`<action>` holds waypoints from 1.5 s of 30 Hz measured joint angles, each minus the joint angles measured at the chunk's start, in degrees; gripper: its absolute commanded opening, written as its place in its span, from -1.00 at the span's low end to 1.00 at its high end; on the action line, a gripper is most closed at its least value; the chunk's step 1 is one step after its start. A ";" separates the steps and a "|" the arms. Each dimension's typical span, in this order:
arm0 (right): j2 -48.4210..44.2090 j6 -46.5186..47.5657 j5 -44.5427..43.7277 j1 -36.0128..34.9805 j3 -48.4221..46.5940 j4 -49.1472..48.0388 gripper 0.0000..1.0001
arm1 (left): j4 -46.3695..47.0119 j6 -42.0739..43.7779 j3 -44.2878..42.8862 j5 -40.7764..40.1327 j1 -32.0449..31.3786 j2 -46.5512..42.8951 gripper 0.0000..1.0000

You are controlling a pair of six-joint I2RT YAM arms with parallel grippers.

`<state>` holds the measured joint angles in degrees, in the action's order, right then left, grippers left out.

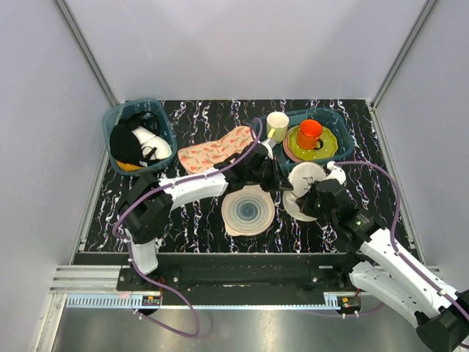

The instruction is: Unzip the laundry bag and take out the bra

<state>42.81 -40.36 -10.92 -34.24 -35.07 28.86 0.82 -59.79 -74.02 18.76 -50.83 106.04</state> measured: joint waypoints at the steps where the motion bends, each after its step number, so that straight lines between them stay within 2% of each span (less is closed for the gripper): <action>1: -0.33 0.00 -0.68 0.00 0.00 0.66 -1.00 | -0.85 0.46 0.00 -0.13 0.35 -0.48 -1.00; 7: -1.62 -1.05 -5.16 0.20 0.00 4.09 -1.00 | -4.44 3.78 0.20 -0.46 5.60 -3.65 -1.00; 14: -1.53 -2.91 -5.95 0.24 0.24 2.84 -1.00 | -8.09 8.00 -0.66 3.06 9.73 -3.50 -1.00; 16: -2.08 -3.08 -5.70 0.24 0.61 2.67 -1.00 | -9.20 9.46 -3.67 4.44 9.97 -1.38 -0.91; 18: -2.51 -3.23 -5.46 0.28 0.66 2.71 -1.00 | -10.38 10.75 -7.19 5.20 9.88 1.09 -0.43; 19: -2.69 -3.32 -5.40 0.28 0.66 2.69 -1.00 | -10.97 11.65 -8.85 5.33 9.77 2.14 0.16; 21: -2.82 -3.43 -5.27 0.35 0.66 2.99 -1.00 | -12.17 13.18 -11.45 5.22 9.46 3.65 0.53; 22: -2.82 -3.45 -5.20 0.37 0.66 3.39 -1.00 | -12.72 13.99 -11.89 5.11 9.35 3.74 0.86; 23: -2.82 -3.45 -5.09 0.44 0.66 3.78 -1.00 | -13.33 14.47 -12.15 5.09 9.31 3.69 0.98; 26: -2.71 -3.45 -5.07 0.52 0.66 4.00 -1.00 | -15.28 15.37 -11.65 4.17 9.27 2.47 0.98; 29: -1.81 -3.41 -5.07 0.55 0.66 3.91 -1.00 | -13.33 13.60 -2.82 2.45 8.98 -4.57 0.97; 31: -1.07 -3.41 -4.92 0.55 0.66 3.54 -1.00 | -13.25 11.80 3.26 1.31 8.28 -10.43 0.89; 33: -0.55 -3.39 -4.66 0.55 0.66 2.82 -1.00 | -13.11 10.10 5.27 0.57 6.64 -13.57 0.83; 36: 0.74 -3.17 -4.37 0.55 0.66 1.68 -1.00 | -10.34 7.06 4.96 0.22 3.56 -13.60 0.79; 39: 1.90 -2.95 -3.89 0.55 0.66 1.01 -1.00 | -7.89 3.65 4.46 0.63 1.38 -11.10 0.58; 42: 1.79 -2.86 -3.28 0.55 0.66 0.90 -1.00 | -6.64 0.90 3.74 0.35 0.98 -7.37 0.47; 45: 1.49 -2.69 -3.04 0.55 0.66 0.90 -1.00 | -5.70 -0.98 3.54 0.04 1.25 -4.31 0.44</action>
<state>44.29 -43.05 -13.96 -33.69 -34.41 29.76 -4.89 -60.77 -70.48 18.81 -49.58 101.73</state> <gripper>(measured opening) 0.012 0.736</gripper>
